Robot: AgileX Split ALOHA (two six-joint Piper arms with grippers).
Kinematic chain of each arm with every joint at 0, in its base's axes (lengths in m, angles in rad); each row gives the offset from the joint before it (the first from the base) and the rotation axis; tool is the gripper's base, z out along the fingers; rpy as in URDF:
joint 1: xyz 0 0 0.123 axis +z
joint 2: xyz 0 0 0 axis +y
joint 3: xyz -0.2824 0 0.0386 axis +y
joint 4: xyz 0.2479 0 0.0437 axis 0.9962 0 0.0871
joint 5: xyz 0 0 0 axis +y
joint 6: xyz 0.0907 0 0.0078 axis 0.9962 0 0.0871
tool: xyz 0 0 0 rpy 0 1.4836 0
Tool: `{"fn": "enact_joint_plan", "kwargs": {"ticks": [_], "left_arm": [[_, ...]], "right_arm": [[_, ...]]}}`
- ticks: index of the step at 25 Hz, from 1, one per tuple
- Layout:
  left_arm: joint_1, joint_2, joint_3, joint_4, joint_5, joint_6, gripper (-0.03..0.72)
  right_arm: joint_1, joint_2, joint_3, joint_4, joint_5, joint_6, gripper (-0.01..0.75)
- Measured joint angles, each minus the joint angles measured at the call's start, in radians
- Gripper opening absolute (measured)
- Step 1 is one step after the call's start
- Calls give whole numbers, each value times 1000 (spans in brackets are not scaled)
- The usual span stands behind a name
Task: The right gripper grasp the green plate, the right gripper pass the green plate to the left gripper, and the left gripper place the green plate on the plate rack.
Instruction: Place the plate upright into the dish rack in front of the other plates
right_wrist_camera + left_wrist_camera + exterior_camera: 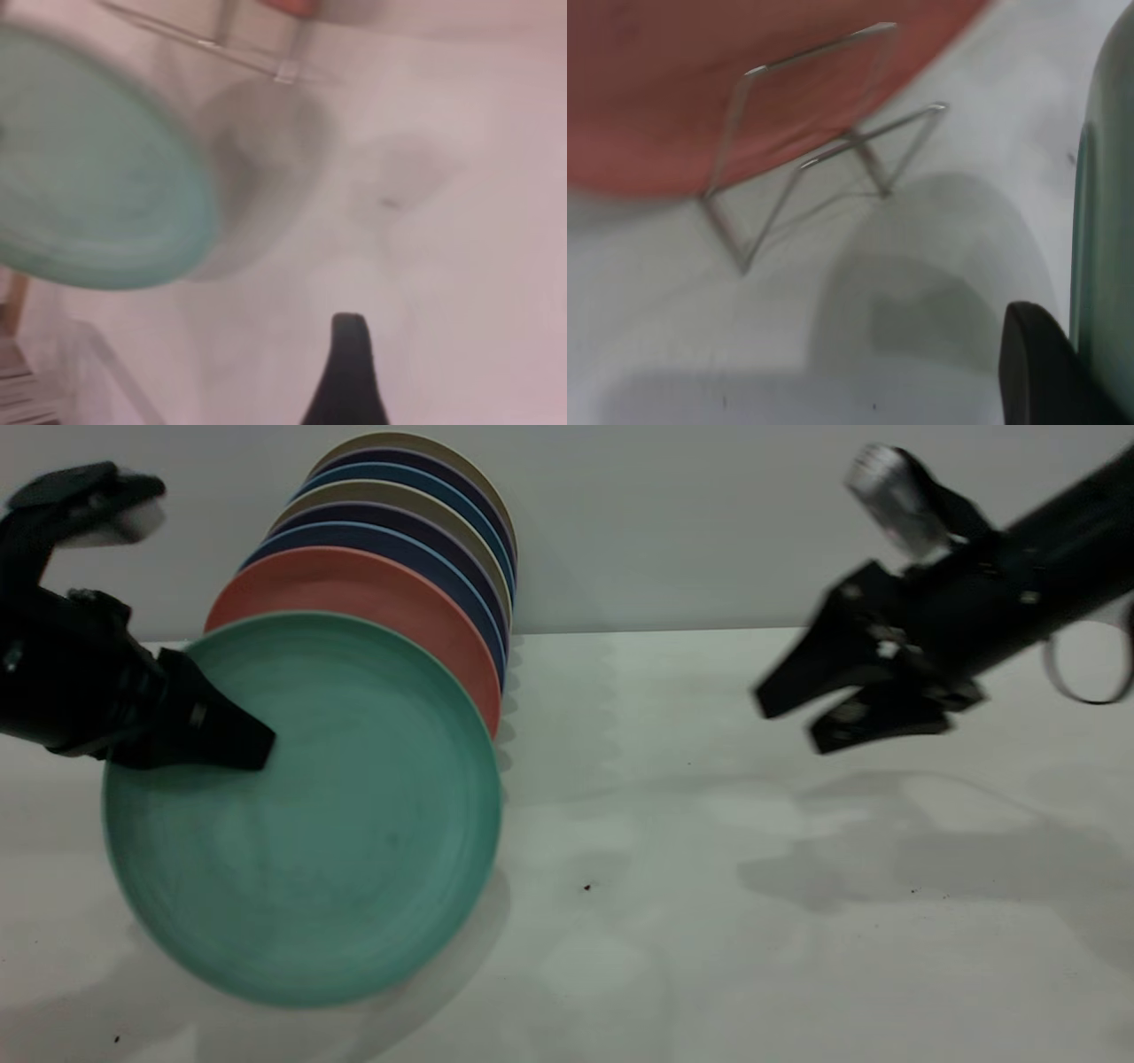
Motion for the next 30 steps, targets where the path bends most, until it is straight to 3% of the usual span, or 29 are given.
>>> {"fn": "enact_joint_plan", "kwargs": {"ticks": [3,8,16,23,30], "left_arm": [[0,0,-37,151,124,118,124],[0,0,-177,526,350,206,124],[-1,0,-476,896,364,-8,124],[-59,4,-640,969,287,-15,124],[-68,11,-690,968,278,-15,124]], "right_arm": [[-44,0,0,-70,-6,27,644],[-74,0,0,-112,-20,43,569],[-75,0,0,-119,-51,45,550],[-75,0,0,-121,-56,45,550],[-75,0,0,-123,-59,47,550]]}}
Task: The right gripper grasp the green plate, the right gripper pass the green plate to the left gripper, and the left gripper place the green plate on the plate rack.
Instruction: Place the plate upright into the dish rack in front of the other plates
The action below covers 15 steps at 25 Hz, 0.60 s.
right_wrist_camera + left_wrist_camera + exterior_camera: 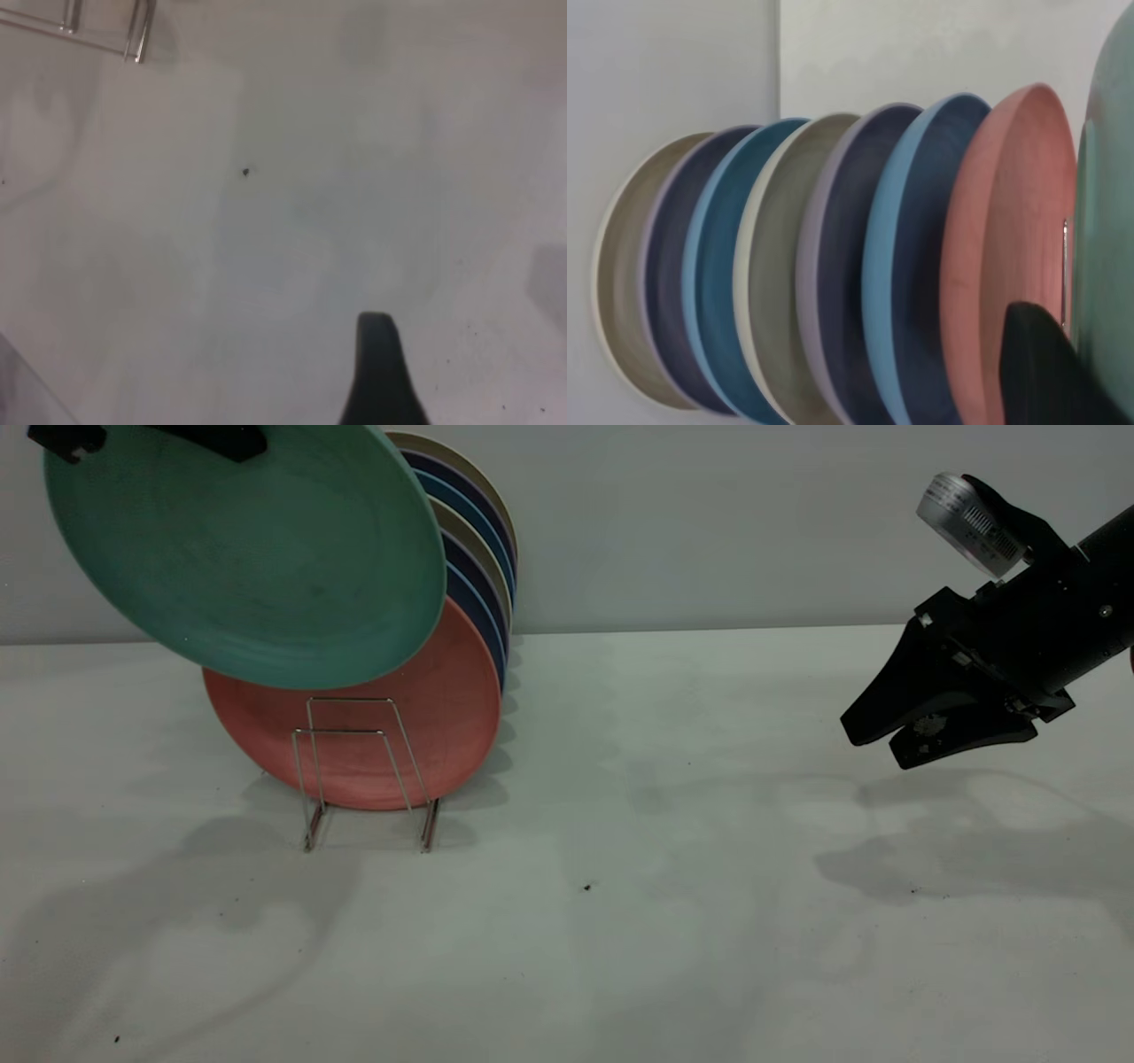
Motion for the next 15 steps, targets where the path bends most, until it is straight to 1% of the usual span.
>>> {"fn": "enact_joint_plan", "kwargs": {"ticks": [5,11,15], "left_arm": [[-1,56,0,0,-12,-15,124],[-2,112,-6,-45,-88,-9,125],[-2,145,-6,-45,-75,-2,125]], "right_arm": [[0,0,0,-5,0,1,550],[0,0,0,-6,2,1,550],[0,0,0,-6,2,1,550]]}}
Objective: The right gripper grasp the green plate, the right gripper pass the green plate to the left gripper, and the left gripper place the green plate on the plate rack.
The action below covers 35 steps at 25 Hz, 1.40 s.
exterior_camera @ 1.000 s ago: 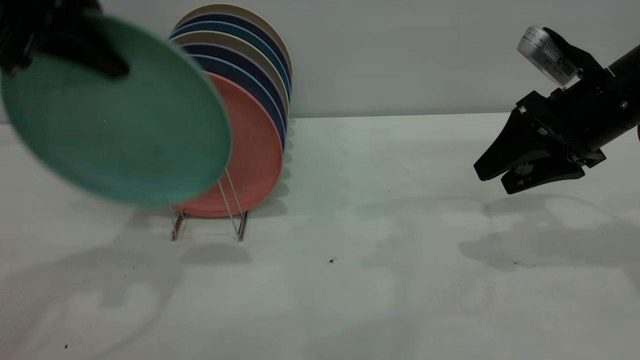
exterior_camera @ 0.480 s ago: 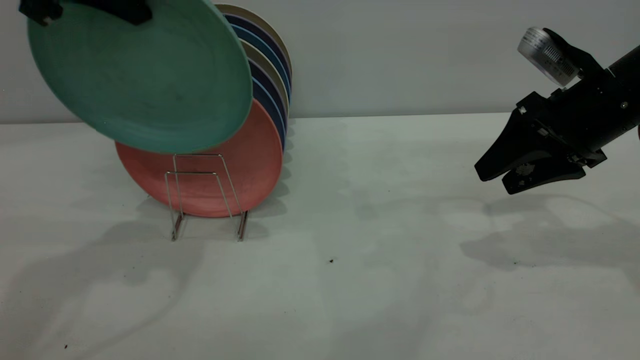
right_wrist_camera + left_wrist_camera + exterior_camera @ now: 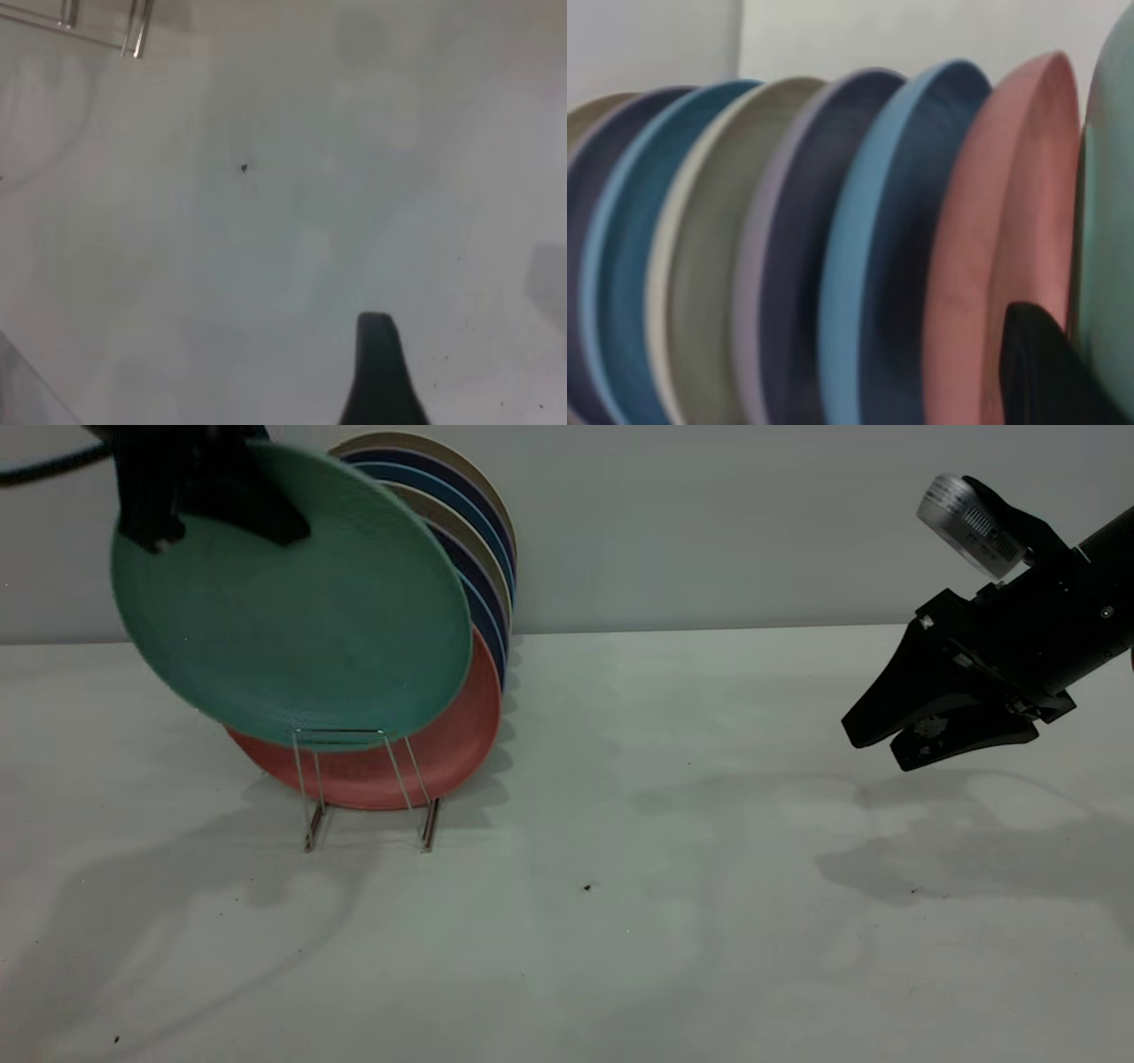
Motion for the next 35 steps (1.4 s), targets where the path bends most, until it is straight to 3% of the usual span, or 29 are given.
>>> {"fn": "enact_joint_plan", "kwargs": {"ticks": [11,14,19,23,32,35], "left_arm": [[0,65,-1,1,12,7,131],[0,82,-1,2,19,7,196],[0,91,-1,-4,25,7,436],[0,80,-1,-19,23,7,549],[0,-51,-1,-107,25,20,572],[0,-108,-1,-159,1,-97,572]], "right_arm": [[0,0,0,-1,-1,0,550],[0,0,0,-1,-1,0,550],[0,0,0,-2,-2,0,550],[0,0,0,-2,-3,0,550],[0,0,0,-2,-6,0,550],[0,0,0,-2,-6,0,550]]}}
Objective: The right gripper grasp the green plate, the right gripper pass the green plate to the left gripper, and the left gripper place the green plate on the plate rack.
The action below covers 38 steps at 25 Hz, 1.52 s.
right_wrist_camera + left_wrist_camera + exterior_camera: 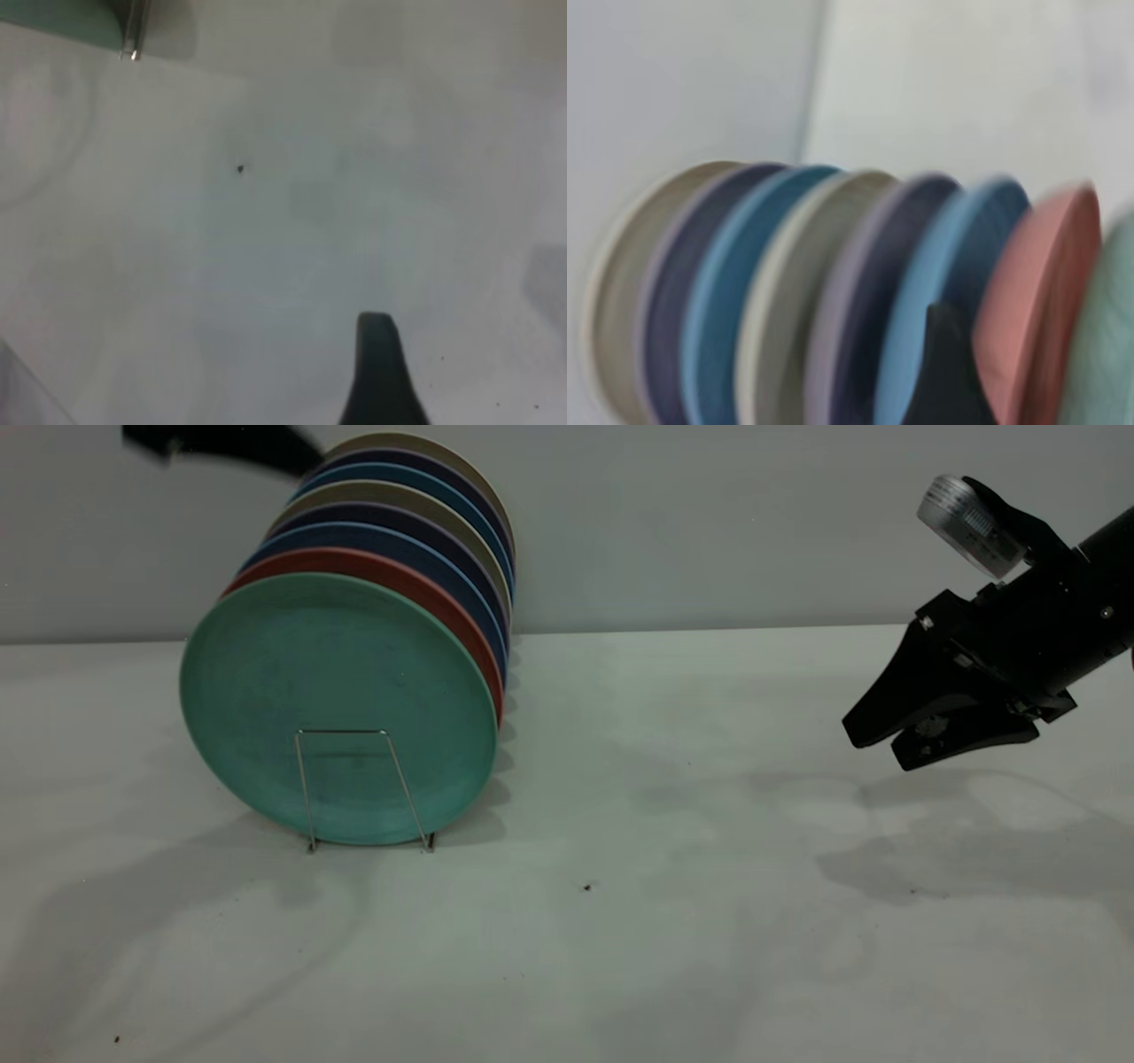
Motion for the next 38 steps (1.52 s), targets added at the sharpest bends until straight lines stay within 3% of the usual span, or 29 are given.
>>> {"fn": "enact_joint_plan", "kwargs": {"ticks": [3,6,10,14,18,22,29,38], "left_arm": [[0,-42,0,8,-59,-340,575],[21,-54,0,128,-44,-769,574],[43,-54,0,436,94,-1320,576],[59,-54,0,697,271,-1655,576],[61,-77,10,749,422,-1686,576],[61,-210,94,751,436,-1690,576],[61,-618,333,739,423,-1702,576],[61,-1114,636,710,439,-1702,576]], "right_arm": [[0,-5,0,0,20,4,550],[24,-42,-10,-29,30,27,550],[112,-147,-47,-217,-7,182,550],[248,-272,-93,-589,-18,515,546],[390,-406,-107,-1020,103,931,525],[477,-543,-106,-1246,317,1125,520],[557,-832,13,-1206,374,1154,519],[635,-1201,371,-1064,349,1091,519]]}}
